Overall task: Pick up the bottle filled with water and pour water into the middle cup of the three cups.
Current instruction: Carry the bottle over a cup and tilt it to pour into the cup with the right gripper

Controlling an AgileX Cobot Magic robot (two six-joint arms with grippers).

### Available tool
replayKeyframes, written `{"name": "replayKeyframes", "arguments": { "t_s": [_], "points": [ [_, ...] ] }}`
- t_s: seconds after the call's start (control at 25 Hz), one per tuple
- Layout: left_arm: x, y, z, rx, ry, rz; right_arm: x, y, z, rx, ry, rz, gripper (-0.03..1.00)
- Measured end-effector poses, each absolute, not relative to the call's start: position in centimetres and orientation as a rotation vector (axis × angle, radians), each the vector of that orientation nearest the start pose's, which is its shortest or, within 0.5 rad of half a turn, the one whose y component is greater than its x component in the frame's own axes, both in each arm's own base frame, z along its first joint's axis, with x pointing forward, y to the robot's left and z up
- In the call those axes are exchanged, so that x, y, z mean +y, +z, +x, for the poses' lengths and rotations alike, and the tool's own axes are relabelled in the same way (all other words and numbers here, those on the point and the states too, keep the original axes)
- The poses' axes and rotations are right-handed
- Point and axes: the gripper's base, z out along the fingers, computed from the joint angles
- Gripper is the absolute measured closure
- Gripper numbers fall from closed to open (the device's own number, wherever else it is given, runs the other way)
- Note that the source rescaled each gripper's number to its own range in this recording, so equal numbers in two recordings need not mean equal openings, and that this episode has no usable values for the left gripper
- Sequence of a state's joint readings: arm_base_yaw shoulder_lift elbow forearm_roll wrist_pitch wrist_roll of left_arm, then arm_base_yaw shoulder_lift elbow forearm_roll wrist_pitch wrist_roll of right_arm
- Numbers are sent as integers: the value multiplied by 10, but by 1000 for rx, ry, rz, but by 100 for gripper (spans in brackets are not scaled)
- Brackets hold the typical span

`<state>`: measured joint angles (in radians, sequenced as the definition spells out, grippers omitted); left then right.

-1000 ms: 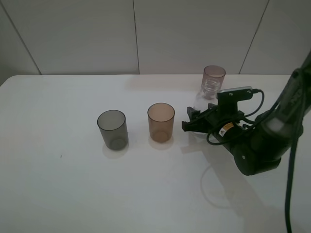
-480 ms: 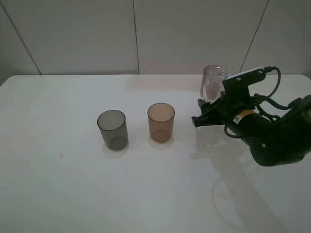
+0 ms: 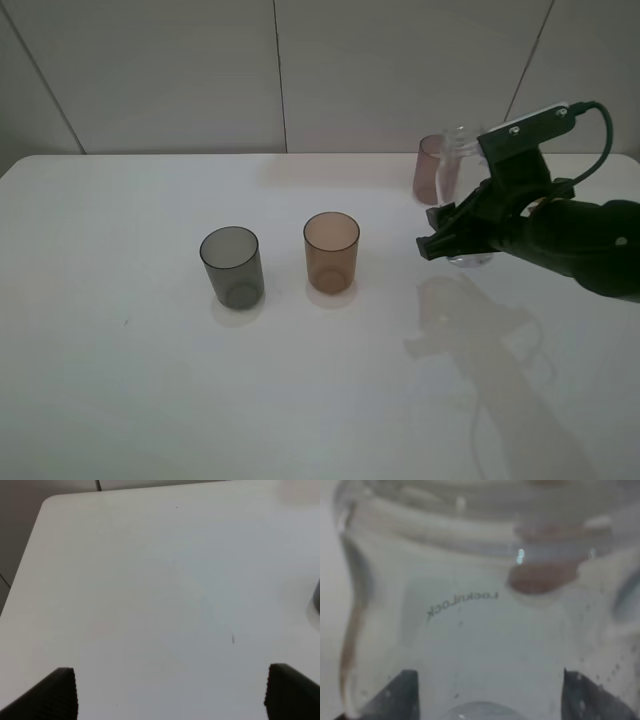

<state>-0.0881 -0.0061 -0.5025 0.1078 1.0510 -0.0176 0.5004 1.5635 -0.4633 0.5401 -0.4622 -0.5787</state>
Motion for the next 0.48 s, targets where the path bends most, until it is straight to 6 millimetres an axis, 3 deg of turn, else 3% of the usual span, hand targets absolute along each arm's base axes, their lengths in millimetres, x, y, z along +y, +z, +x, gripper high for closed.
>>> {"name": "replayKeyframes", "arguments": {
  "t_s": [0.2,0.48],
  "points": [
    [9,279,-5,2021,62,66,116,170,230,2116,63,-699,94],
    [9,279,-5,2021,62,66,131,188,239,2073,91,-912,94]
  ]
}}
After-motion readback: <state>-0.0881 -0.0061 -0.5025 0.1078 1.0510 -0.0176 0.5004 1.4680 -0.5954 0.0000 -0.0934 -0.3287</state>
